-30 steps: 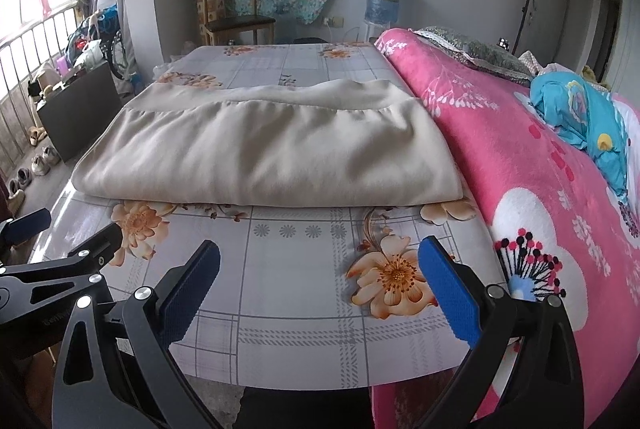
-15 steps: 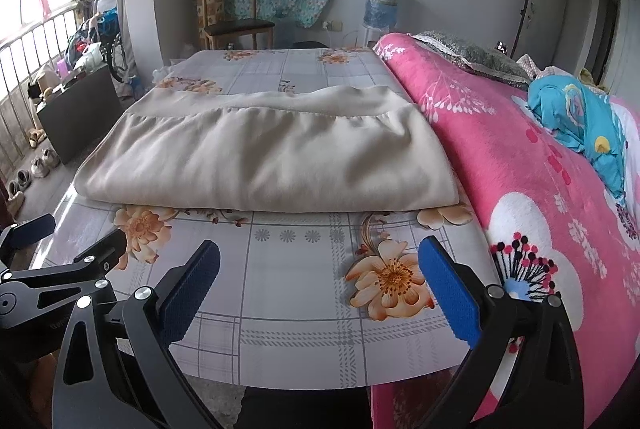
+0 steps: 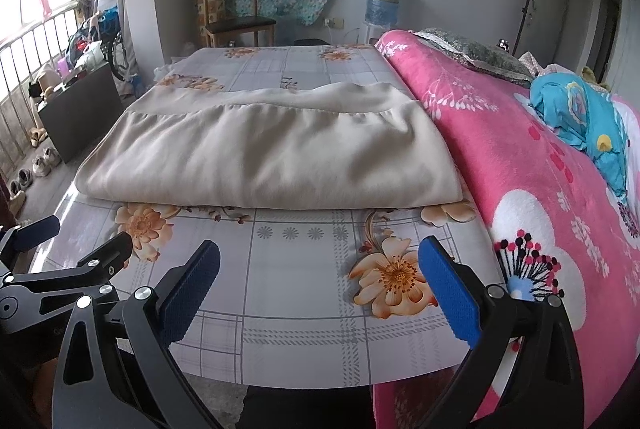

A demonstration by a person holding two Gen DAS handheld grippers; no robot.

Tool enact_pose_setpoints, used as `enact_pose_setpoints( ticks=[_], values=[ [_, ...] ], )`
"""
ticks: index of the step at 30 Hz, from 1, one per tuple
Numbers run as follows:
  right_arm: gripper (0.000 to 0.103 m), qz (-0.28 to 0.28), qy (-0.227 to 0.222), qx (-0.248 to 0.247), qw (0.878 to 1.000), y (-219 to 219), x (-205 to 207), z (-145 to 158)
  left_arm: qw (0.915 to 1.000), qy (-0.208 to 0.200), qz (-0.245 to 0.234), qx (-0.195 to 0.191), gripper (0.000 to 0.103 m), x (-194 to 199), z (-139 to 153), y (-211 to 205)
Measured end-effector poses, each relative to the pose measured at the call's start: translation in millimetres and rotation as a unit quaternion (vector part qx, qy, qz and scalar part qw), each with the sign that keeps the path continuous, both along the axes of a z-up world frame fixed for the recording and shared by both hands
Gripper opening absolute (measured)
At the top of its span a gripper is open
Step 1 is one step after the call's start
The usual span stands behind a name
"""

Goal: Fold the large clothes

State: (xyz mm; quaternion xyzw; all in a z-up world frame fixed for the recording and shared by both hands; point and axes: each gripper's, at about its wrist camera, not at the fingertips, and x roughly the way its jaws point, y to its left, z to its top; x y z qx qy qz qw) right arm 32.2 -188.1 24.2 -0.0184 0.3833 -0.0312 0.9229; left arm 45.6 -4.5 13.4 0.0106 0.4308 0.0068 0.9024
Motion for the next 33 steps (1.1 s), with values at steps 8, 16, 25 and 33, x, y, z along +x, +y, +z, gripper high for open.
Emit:
enact_pose_setpoints(
  ticks=[8,16,25,33],
  values=[
    [0.097,0.0,0.003,-0.004,1.0,1.3,1.1,-1.8,0.9999,0.006,-0.005,-0.014,0.094,0.5,-0.6,1.1],
    [0.097,-0.001,0.005,-0.002,1.0,-0.7,2.6,-3.1,0.9999,0.006,-0.004,-0.014,0.094,0.2,-0.4,1.8],
    [0.097,-0.004,0.007,-0.002,1.0,-2.1,4.4,-4.7,0.9999,0.005,-0.004,-0.011,0.094,0.4,-1.0,0.8],
    [0.097,-0.006,0.008,-0.001,1.0,-2.5,5.0,-5.1,0.9999,0.006,-0.002,-0.011,0.094,0.6,-1.1,1.2]
  ],
)
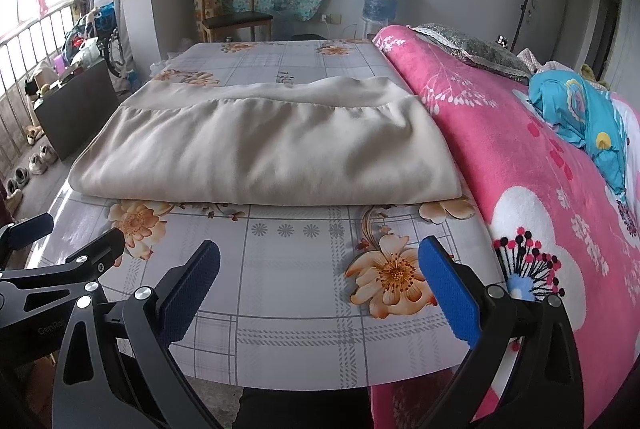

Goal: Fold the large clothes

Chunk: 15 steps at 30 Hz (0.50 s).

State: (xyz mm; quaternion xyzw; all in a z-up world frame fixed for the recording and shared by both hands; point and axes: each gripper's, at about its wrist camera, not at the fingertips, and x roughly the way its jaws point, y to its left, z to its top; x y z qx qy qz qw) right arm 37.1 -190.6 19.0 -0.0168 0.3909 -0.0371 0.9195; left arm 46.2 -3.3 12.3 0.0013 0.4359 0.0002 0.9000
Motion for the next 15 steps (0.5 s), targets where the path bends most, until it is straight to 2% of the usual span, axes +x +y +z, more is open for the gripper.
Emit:
enact_pose_setpoints(
  ticks=[15],
  values=[
    [0.097,-0.001,0.001,0.001,1.0,0.9,0.4,0.3,1.0,-0.002,0.003,0.002,0.094,0.1,1.1,1.6]
  ],
)
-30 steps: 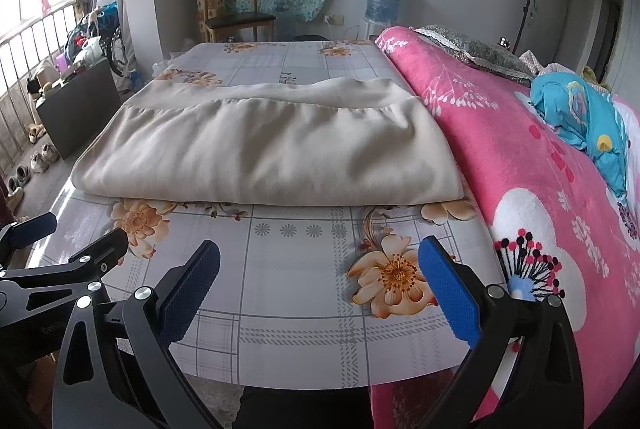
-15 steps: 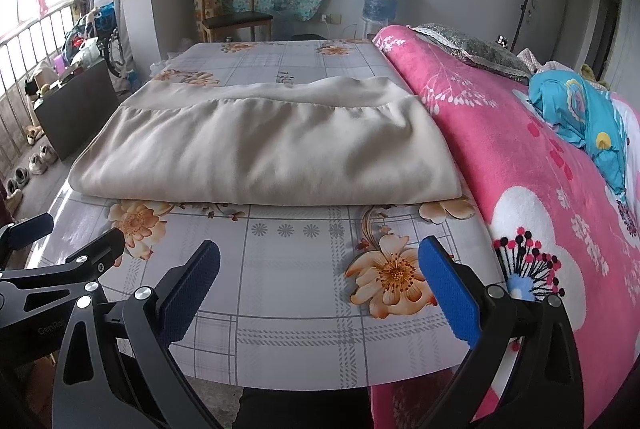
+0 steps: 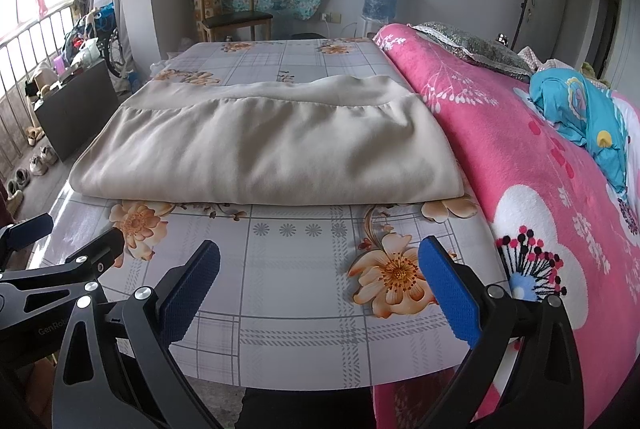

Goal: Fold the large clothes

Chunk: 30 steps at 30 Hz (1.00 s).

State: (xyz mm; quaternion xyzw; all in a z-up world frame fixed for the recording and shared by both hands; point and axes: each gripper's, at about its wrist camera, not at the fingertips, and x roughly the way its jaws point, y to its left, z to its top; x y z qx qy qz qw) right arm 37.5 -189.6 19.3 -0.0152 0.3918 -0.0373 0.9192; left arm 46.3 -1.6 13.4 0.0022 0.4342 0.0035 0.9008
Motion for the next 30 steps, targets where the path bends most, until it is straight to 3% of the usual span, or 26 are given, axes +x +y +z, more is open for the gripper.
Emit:
enact_pose_setpoints(
  ticks=[30],
  values=[
    [0.097,0.0,0.0,0.001,1.0,-1.1,0.4,-0.4,1.0,-0.001,0.001,0.002,0.094,-0.2,1.4,2.6]
  ],
)
